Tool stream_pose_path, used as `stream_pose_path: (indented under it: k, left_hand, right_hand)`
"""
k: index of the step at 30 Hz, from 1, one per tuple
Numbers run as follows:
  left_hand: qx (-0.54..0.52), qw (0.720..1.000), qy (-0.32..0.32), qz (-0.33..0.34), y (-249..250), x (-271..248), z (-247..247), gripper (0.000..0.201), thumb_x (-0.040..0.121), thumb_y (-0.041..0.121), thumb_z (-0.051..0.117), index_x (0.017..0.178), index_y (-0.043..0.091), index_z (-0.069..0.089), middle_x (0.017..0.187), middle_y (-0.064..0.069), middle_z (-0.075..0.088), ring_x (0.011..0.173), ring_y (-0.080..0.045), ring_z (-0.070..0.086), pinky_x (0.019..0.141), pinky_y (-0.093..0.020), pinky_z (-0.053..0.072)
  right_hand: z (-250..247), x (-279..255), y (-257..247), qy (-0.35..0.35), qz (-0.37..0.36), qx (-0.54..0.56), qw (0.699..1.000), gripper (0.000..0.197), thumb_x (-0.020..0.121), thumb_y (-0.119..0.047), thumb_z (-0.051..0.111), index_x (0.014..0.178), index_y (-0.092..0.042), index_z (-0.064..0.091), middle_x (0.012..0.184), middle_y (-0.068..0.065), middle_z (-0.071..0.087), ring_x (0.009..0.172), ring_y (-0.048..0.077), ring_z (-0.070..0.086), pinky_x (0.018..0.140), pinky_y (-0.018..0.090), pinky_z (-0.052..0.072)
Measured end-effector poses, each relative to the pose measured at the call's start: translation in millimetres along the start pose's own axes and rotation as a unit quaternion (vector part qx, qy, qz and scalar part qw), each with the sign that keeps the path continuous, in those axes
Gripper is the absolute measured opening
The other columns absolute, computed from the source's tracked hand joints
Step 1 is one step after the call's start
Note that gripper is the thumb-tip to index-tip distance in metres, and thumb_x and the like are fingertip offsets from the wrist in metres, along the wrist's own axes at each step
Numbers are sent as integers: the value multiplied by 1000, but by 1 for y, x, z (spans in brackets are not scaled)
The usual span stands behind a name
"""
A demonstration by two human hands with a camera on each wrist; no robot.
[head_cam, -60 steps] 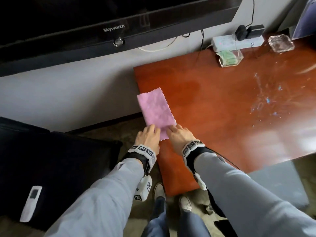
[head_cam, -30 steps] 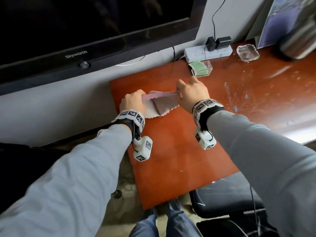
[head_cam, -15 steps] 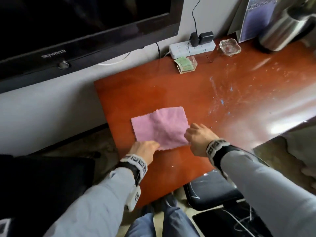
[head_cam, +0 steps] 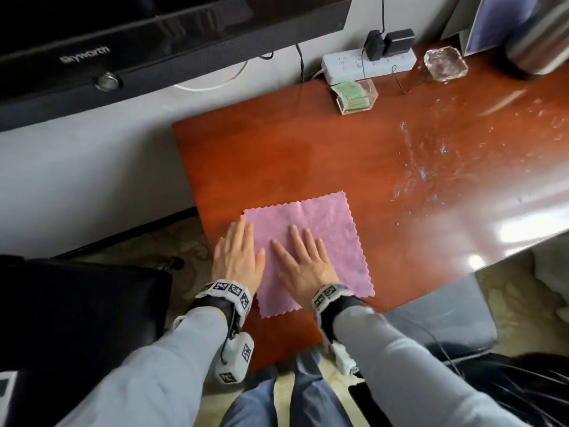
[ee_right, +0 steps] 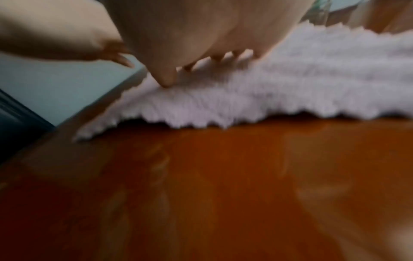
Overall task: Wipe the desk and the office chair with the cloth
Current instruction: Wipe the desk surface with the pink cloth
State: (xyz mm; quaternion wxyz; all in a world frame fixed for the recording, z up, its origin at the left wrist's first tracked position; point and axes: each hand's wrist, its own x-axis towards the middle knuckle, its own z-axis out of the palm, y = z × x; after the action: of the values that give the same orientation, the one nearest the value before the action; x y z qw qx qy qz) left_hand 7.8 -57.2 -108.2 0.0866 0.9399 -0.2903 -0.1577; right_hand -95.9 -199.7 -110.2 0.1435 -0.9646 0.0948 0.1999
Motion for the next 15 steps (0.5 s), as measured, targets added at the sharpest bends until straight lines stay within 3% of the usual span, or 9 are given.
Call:
stream_pose_path:
  k: [2,4,7,10,15]
  left_hand:
    - [25,1000,-14,1,-4,2,5,67,101,38,43,158,10,20,166,-8,11,153,-27,14,121,-49,19]
    - [38,998,-28,36,2,0,9,70,101,40,40,159,11,15,167,-7,7,153,-26,11,122,-50,17]
    - [53,994,-62,77,24,1,22,68,102,46,23,160,14,5,167,-5,-3,154,-24,3,124,-50,11]
    - [55,992,-60,93,52,14,33,74,96,53,6,160,16,7,167,-3,-2,154,-26,5,123,-53,11]
    - [93,992,-58,68,75,30,52,77,94,58,2,159,17,-5,166,-3,-13,154,-28,-5,121,-60,5]
  right_hand:
    - [17,-8,-1,14,24,-8,1000,67,100,-51,22,154,-36,-14,161,8,-22,148,37,-16,120,56,1]
    - [28,-19,7,30,52,13,998,66,100,-54,20,153,-39,-17,161,5,-24,148,34,-18,120,55,-2]
    - [34,-42,29,38,110,30,993,65,99,-58,17,152,-41,-18,161,2,-25,148,32,-20,120,55,-2]
    - [35,-63,59,33,169,38,984,65,99,-61,13,149,-42,-23,159,0,-30,147,31,-24,120,55,-3]
    - [22,-47,110,49,169,31,984,65,98,-63,12,150,-43,-21,160,1,-28,148,33,-22,120,56,-4]
